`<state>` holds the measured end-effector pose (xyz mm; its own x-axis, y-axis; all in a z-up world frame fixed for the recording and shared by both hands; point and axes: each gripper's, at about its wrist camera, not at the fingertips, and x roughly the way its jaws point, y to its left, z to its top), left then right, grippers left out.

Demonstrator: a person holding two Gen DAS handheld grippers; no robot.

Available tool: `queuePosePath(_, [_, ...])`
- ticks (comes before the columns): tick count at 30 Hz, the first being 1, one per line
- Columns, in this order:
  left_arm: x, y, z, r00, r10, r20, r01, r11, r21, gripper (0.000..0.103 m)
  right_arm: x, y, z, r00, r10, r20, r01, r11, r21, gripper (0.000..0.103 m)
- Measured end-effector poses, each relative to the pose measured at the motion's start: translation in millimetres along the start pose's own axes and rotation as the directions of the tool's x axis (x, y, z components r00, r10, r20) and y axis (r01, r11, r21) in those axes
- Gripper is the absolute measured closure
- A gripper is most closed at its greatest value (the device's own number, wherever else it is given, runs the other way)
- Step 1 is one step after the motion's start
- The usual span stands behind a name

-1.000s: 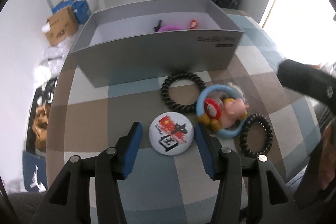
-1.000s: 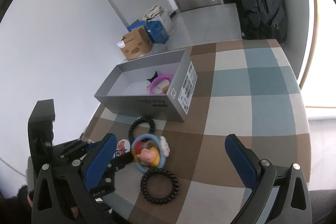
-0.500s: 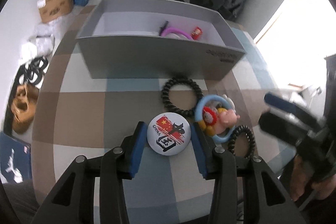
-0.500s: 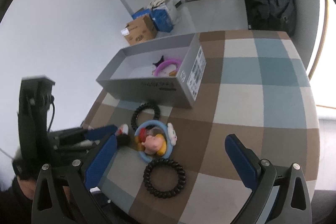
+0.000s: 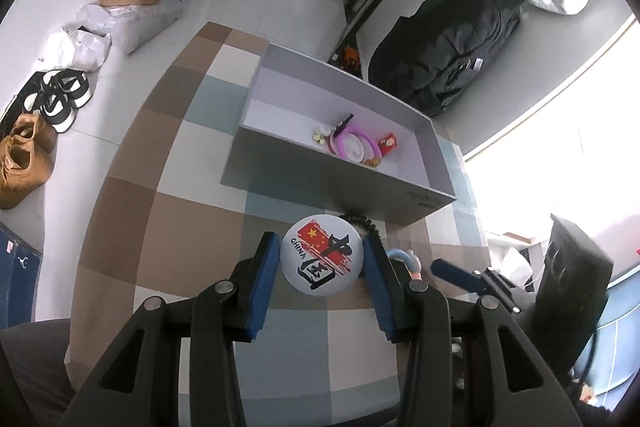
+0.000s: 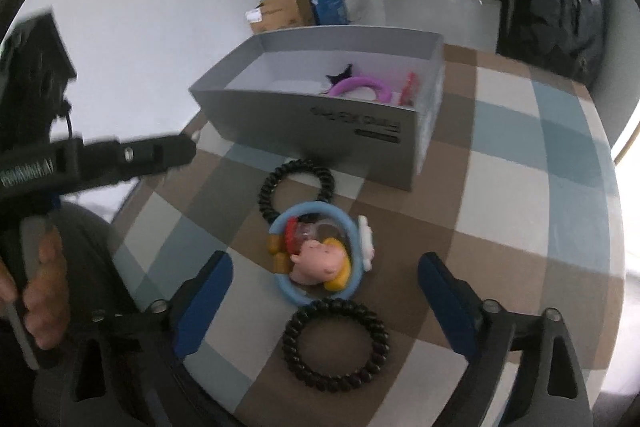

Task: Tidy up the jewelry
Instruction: 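Grasp the blue ring toy with the right gripper while the left gripper holds the badge, then carry the badge and blue ring toy over the grey box with both grippers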

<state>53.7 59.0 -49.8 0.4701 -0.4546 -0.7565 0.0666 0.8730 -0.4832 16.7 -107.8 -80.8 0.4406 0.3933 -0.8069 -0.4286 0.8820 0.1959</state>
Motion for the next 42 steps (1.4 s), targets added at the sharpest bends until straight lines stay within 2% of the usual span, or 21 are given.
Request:
queuePosePath(7, [-5, 5, 4, 1.000, -0.026, 0.013, 0.026, 1.000, -0.005, 0.066, 14, 22, 0, 0.995, -0.095, -0.025, 0.091, 0.988, -0.126, 0.027])
queuePosePath(9, [-6, 6, 4, 0.999, -0.029, 0.014, 0.029, 1.000, -0.007, 0.066, 14, 25, -1, 0.992, -0.129, -0.012, 0.126, 0.982, -0.142, 0.042])
queuePosePath(10, [-6, 7, 4, 0.999, -0.029, 0.016, 0.029, 1.000, -0.009, 0.066, 14, 26, -2, 0.989, -0.147, -0.005, 0.145, 0.978, -0.149, 0.044])
queuePosePath(16, [-8, 10, 4, 0.999, -0.038, 0.019, 0.038, 0.999, -0.021, 0.066, 11, 26, -3, 0.987, -0.160, -0.001, 0.158, 0.980, -0.124, 0.045])
queuePosePath(20, [-9, 10, 4, 0.999, -0.040, 0.026, 0.041, 0.999, -0.027, 0.066, -1, 21, 0, 0.993, -0.107, 0.045, 0.111, 0.989, -0.102, 0.045])
queuePosePath(28, [-11, 9, 4, 0.998, -0.046, 0.036, 0.046, 0.999, -0.020, 0.066, -20, 14, 6, 0.992, -0.057, 0.113, 0.063, 0.997, -0.052, 0.045])
queuePosePath(36, [-16, 2, 8, 0.993, -0.090, 0.077, 0.091, 0.996, -0.011, 0.066, -40, 5, 21, 0.983, -0.010, 0.182, 0.015, 1.000, -0.024, 0.045])
queuePosePath(42, [-24, -12, 12, 0.985, -0.125, 0.114, 0.121, 0.992, 0.044, 0.066, -56, 4, 34, 0.971, 0.019, 0.237, -0.010, 0.999, -0.038, 0.045])
